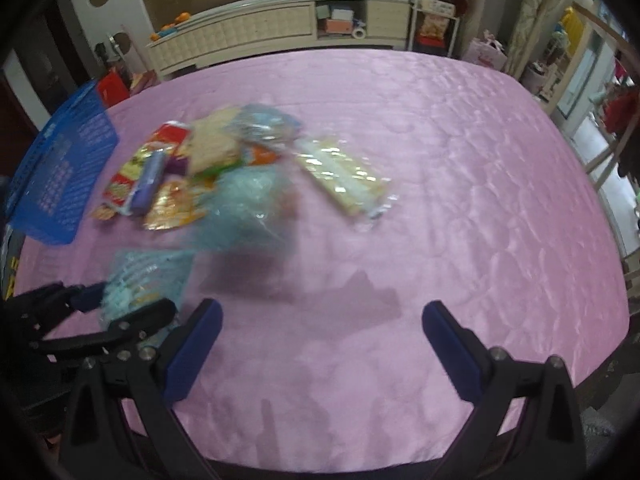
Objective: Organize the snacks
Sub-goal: 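Grasp a light-blue striped bag with the left gripper while the right gripper grasps another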
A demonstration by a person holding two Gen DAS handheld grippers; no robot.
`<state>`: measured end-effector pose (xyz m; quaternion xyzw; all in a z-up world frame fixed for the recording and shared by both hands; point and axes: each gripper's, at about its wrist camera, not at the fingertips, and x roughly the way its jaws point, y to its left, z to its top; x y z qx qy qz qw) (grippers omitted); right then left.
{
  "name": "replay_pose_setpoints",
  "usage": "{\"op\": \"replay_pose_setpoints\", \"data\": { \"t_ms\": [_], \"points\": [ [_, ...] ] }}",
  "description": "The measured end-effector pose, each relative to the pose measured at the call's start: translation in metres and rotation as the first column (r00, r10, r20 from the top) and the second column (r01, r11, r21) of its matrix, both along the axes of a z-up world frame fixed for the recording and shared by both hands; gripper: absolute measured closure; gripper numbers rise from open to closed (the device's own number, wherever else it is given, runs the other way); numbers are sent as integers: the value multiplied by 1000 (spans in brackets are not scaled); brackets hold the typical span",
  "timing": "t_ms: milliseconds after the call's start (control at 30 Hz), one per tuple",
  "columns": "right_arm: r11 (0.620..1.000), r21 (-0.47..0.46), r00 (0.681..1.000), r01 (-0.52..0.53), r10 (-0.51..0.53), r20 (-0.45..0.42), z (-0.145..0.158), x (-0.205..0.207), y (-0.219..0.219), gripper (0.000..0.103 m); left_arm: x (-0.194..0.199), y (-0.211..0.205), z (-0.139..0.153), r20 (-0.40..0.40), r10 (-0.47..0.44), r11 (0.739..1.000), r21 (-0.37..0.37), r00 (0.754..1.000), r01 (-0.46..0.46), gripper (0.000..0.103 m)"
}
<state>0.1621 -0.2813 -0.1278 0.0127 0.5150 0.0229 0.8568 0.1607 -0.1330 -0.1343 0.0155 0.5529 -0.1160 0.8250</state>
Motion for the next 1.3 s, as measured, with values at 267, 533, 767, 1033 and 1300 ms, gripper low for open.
{"op": "replay_pose_setpoints", "data": {
  "t_ms": [267, 533, 767, 1033, 1300],
  "points": [
    [997, 56, 999, -47, 47, 12, 23, 21, 39, 1, 27, 50, 38, 95, 72, 997, -16, 993, -71, 50],
    [999, 46, 997, -16, 20, -69, 0, 72, 44, 2, 82, 48, 23, 110, 93, 995, 15, 990, -96, 50],
    [996, 88, 983, -29, 44, -179, -44, 100, 45, 11, 98, 41, -5, 71, 102, 995, 11, 992, -103, 50],
    [998, 54, 987, -21, 30, -159, -57, 100, 52, 34, 90, 45, -17, 65, 103, 994, 29, 993, -105, 50],
    [990, 135, 994, -43, 56, -92, -27, 65, 45, 37, 58, 50, 11, 122, 97, 995, 28, 988, -101, 50]
  ]
}}
